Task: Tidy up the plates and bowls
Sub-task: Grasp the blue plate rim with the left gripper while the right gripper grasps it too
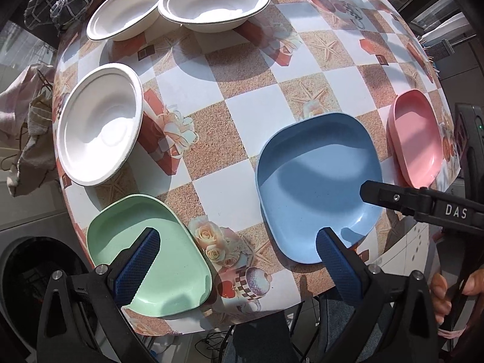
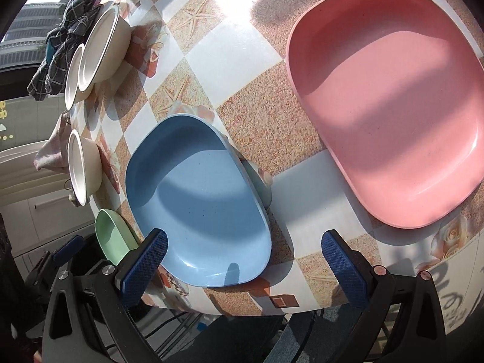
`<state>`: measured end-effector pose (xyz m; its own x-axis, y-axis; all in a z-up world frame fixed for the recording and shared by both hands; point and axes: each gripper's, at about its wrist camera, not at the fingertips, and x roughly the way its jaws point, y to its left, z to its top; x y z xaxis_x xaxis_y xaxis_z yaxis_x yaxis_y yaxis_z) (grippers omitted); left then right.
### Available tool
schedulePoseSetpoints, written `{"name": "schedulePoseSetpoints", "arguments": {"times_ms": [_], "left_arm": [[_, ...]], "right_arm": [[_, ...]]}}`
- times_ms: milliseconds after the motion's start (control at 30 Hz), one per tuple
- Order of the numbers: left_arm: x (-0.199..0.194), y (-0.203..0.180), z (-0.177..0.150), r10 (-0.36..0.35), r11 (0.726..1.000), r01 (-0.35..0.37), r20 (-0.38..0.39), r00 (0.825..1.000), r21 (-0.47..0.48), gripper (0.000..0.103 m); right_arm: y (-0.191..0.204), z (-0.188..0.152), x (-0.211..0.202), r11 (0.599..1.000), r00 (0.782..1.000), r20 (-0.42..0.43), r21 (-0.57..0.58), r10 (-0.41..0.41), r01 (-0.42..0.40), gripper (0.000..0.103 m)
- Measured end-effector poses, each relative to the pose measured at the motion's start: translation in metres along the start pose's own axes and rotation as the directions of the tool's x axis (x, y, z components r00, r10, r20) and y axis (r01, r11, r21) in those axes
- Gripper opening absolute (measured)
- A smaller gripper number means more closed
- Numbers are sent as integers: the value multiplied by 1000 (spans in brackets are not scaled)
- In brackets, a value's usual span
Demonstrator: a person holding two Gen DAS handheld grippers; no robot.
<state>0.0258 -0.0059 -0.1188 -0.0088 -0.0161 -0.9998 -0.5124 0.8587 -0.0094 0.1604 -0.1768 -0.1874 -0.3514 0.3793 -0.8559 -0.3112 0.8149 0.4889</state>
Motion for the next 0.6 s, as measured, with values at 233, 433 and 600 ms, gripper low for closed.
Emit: {"name": "schedulePoseSetpoints", "arguments": {"times_ms": [233, 433, 600], "left_arm": [[25, -6, 11, 23, 999, -22, 13, 1000, -48, 103], [44, -8, 13, 37, 994, -34, 23, 999, -101, 103], [59, -9, 12, 52, 992, -46, 45, 998, -117, 103]], "right_arm": [[-10, 30, -11, 994, 994, 1, -34, -107, 107, 103], [5, 47, -22, 889, 914, 84, -212, -396, 405, 103], [30, 35, -12, 821, 884, 127, -330, -451, 466, 103]]}}
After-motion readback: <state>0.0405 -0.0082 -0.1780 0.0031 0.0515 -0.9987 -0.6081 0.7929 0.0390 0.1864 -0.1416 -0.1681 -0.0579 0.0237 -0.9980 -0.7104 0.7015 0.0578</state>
